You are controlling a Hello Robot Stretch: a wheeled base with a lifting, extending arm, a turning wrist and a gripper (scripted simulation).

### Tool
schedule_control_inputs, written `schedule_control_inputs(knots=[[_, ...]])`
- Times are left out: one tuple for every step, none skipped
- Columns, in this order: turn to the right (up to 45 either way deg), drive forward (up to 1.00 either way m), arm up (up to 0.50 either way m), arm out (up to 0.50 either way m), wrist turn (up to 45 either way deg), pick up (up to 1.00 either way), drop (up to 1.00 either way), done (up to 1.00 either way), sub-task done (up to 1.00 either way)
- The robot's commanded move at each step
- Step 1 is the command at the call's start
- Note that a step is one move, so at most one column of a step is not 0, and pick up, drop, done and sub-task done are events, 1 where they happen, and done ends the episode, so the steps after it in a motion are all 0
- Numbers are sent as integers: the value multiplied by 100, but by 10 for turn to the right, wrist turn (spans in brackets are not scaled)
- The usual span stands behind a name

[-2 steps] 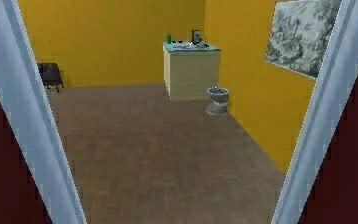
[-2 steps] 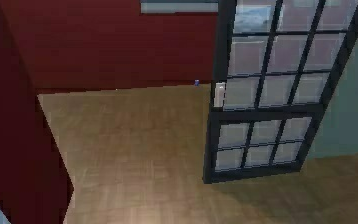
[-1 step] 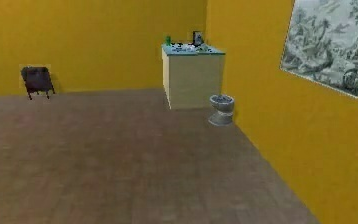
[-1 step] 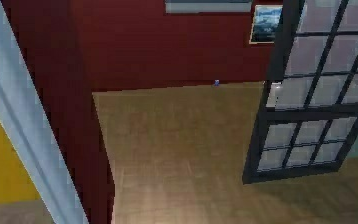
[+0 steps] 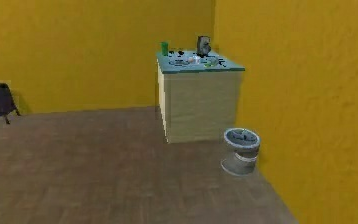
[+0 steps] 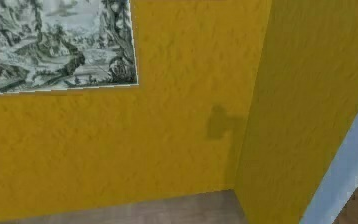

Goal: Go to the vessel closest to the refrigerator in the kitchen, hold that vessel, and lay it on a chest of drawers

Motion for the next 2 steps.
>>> schedule_control_inputs(knots=[[-30,0,0,0,0,0,0,0,0],[0,100,0,0,0,0,0,0,0]])
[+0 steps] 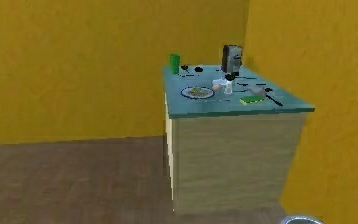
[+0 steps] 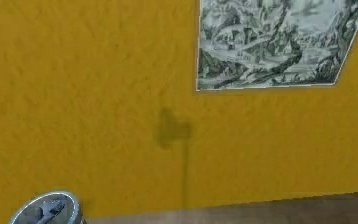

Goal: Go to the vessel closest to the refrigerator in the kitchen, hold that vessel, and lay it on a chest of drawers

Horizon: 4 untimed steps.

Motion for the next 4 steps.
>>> schedule_control_inputs(knots=[[0,70,0,0,0,0,0,0,0],[-450,0,0,0,0,0,0,0,0],[-450,0,0,0,0,0,0,0,0],[-450,0,0,0,0,0,0,0,0]])
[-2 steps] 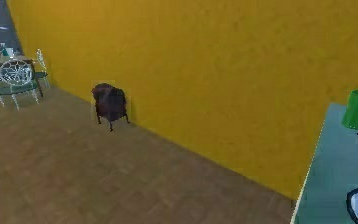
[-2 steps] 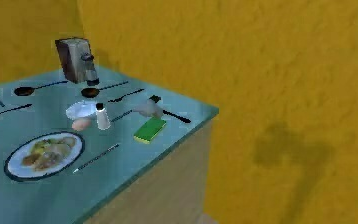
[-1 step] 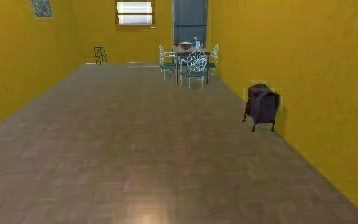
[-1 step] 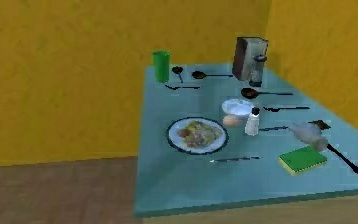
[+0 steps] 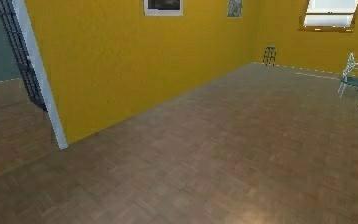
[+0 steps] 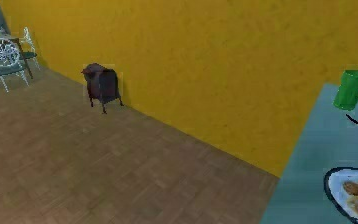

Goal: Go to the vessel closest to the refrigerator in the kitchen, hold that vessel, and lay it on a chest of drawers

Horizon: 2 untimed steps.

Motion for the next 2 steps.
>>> schedule_control_inputs(knots=[[-120,0,0,0,0,0,0,0,0],[0,30,0,0,0,0,0,0,0]])
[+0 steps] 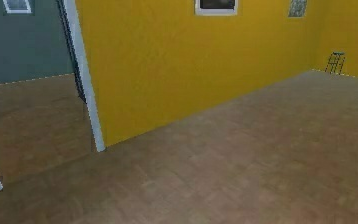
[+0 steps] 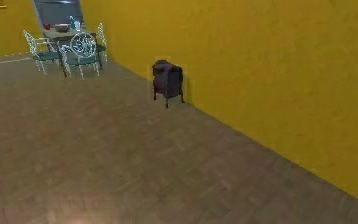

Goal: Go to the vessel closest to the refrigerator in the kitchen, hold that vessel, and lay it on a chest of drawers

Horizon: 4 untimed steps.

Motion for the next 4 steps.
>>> schedule_control_inputs(knots=[[450,0,0,0,0,0,0,0,0],[300,0,0,0,0,0,0,0,0],[0,5,0,0,0,0,0,0,0],[450,0,0,0,0,0,0,0,0]])
